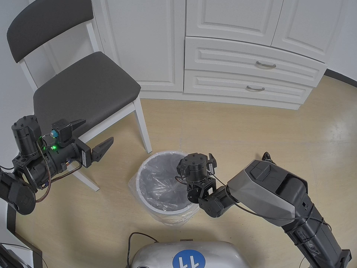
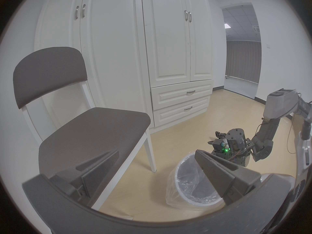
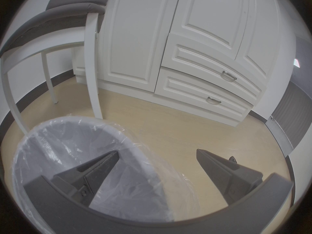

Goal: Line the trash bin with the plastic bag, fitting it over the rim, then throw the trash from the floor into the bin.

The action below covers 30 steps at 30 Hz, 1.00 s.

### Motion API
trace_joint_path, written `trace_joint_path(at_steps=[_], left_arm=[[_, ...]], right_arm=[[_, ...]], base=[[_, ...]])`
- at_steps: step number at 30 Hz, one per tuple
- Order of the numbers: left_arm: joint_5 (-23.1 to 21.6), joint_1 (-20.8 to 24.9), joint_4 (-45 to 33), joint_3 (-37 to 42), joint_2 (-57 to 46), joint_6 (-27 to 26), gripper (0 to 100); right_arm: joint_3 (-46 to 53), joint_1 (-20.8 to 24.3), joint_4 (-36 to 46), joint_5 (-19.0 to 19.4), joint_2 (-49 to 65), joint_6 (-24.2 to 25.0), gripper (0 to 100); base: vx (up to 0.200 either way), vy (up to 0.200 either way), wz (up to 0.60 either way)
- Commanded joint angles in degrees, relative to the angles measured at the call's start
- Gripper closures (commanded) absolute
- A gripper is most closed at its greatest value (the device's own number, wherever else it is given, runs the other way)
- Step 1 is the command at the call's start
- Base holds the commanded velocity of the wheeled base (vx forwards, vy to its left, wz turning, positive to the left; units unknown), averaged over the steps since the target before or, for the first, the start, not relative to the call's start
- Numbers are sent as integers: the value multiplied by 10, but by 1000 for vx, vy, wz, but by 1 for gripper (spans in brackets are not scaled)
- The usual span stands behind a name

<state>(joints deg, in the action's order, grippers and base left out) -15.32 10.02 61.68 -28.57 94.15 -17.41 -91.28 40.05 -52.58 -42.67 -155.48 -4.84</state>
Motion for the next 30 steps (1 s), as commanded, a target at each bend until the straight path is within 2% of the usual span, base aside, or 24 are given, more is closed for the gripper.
trace_joint_path(at_steps=[1,15,20,24,30], left_arm=[[0,0,0,0,2,0,0],[1,0,0,-2,2,1,0],[-3,0,0,5,-25,2,0],[-3,0,0,7,-27,3,0],[-3,13,-1,20,-36,4,0]], right_arm=[[-14,-4,-7,0,-26,-3,0],[2,-8,-9,0,-11,-3,0],[154,18,-9,15,92,-5,0],[291,50,-10,52,198,-16,0],[407,72,-17,55,341,-33,0]], base=[[0,0,0],[0,0,0],[0,0,0],[0,0,0],[0,0,0]])
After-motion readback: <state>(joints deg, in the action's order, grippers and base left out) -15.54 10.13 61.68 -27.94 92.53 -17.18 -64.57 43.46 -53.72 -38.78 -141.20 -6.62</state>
